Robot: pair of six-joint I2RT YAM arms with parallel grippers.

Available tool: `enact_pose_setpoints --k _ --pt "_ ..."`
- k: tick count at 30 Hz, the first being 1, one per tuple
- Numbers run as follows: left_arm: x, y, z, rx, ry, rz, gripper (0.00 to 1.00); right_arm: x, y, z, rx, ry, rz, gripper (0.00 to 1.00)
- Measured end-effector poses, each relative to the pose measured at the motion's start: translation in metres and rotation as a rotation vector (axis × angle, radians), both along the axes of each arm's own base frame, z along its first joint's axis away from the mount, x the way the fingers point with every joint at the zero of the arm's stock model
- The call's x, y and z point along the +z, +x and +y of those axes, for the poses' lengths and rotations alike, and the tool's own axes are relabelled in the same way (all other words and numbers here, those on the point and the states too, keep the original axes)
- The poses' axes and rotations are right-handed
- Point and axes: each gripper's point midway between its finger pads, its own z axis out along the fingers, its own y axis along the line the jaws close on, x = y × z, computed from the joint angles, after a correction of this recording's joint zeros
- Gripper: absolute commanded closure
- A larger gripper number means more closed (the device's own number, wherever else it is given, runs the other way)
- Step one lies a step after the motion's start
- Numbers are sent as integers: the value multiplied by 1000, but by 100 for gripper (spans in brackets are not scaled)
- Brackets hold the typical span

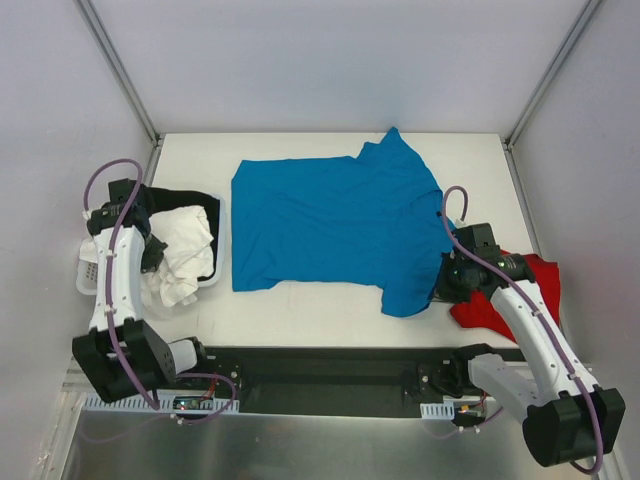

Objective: Fold and stack the t-shirts
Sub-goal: Flatten the tshirt out

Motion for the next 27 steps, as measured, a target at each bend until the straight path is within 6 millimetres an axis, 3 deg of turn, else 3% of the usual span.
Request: enact_pose_setpoints --k 5,9,14,18,27 --pt "-59 9 -17 -29 -160 121 100 0 1 -1 13 -9 12 99" --pt "-79 16 -21 -47 -222 172 100 -1 0 -1 21 -14 15 99" --pt "-85 27 -20 -58 -300 250 100 -4 0 -1 24 -19 31 99" --pt "-87 53 -18 -77 -373 301 100 -8 1 -1 25 -22 54 99" --pt "-83 147 -13 -179 -404 267 100 -12 3 1 28 -20 80 99"
